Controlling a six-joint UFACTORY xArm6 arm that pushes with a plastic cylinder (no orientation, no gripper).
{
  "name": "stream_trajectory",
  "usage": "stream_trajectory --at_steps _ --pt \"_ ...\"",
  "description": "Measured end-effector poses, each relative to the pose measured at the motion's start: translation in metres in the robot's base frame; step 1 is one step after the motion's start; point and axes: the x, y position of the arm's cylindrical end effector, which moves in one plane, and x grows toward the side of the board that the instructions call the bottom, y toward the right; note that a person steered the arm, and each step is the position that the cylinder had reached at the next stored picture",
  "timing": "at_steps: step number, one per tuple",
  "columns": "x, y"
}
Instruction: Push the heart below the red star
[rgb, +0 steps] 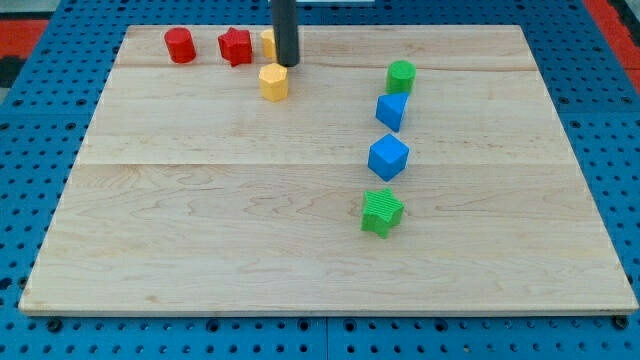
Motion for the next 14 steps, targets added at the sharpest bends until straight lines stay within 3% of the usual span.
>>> stream_trajectory --at_steps 1,2,3,4,5,7,8,9,14 --pt "-0.005 0.009" --pt "-0.044 0.018" --pt "-0.04 -0.013" --pt "-0.006 -0.11" --pt "0.027 -0.164" --pt "0.02 -0.087" --pt "0.04 -0.081" --pt "0.058 -0.13" --pt "0.057 -0.162"
